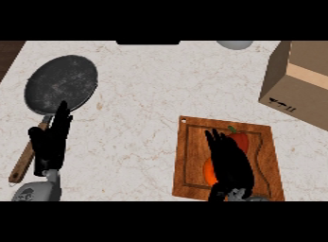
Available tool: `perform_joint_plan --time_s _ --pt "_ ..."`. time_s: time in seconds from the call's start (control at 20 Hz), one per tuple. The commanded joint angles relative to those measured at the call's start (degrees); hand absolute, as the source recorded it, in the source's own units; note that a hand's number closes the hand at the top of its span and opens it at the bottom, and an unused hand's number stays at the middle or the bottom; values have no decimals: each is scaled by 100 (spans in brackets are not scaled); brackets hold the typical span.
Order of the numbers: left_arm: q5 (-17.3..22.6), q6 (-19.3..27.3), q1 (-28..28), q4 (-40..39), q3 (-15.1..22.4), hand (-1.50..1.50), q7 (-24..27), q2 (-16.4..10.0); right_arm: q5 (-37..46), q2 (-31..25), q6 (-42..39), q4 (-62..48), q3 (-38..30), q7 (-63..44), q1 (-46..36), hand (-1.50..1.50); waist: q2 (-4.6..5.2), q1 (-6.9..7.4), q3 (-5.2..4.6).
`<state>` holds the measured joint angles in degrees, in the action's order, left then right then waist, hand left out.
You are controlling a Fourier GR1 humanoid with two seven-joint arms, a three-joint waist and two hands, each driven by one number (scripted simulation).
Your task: Pick the squash from the cutting board and place it in the cardboard box
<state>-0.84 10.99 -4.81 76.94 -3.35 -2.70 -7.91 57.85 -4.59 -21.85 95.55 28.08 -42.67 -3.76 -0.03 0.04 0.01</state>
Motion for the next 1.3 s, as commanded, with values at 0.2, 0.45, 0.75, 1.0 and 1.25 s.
perform_joint_plan --time_s 0.2,0.45,0.75,1.0,1.25 --pt "-202 67 78 -369 47 0 438 200 15 -200 354 -176 6 1010 63 150 4 -4 0" --pt "-156 97 -293 -333 -75 0 122 158 629 -6 1083 -795 52 1246 -199 150 3 -4 0" --pt "8 -218 110 163 -191 0 33 -16 288 -671 616 -231 -577 1779 96 150 -2 -7 -1" --pt "-32 -166 -86 -249 -253 0 179 -3 -311 -1846 983 133 -1304 3010 1025 150 0 -55 -1" --pt "-124 -136 -248 -272 -214 0 16 24 134 -1699 1191 988 -1075 2985 1554 150 -4 -57 -2"
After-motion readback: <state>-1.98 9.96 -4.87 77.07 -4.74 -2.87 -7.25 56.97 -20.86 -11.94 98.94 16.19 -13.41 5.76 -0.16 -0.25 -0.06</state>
